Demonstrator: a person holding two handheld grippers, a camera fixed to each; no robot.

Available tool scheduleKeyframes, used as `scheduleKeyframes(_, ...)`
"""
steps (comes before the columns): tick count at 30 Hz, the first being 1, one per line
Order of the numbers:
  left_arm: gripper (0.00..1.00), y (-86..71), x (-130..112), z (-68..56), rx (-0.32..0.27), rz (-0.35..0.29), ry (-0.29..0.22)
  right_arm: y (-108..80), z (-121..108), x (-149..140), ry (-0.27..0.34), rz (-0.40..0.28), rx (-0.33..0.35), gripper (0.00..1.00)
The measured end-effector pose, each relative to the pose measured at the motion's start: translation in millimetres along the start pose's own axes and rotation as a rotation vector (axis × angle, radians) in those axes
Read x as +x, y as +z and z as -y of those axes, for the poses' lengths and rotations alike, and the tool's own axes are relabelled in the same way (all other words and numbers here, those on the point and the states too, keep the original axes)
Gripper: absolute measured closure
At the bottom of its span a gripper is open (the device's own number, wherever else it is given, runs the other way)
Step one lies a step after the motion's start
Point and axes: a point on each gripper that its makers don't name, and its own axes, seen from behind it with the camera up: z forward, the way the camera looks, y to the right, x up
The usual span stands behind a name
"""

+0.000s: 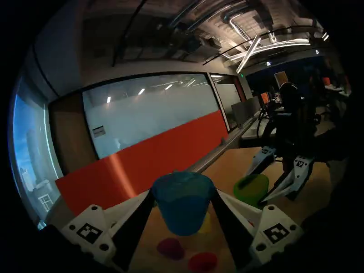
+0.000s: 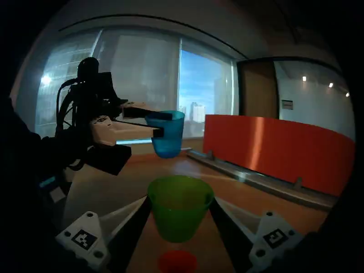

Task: Pour water

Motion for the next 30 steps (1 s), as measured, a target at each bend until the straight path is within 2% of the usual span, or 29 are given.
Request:
scheduleKeyframes(12,0.13,1.0,19,-8.2,-0.001,-0.022,0.128,8.2,16,-5,-0.005,0.003,0.052,0.09)
scheduleKeyframes(21,0.13,-0.9,25,-7.5,0.008,-0.034,0.194,14.5,28,-7,-0.012,0.011,0.088,0.09)
scheduleKeyframes(30,0.13,-6.6,34,-13.3,0.017,-0.050,0.306,22.0,35,-6,-0.013,0.007,0.113,0.09)
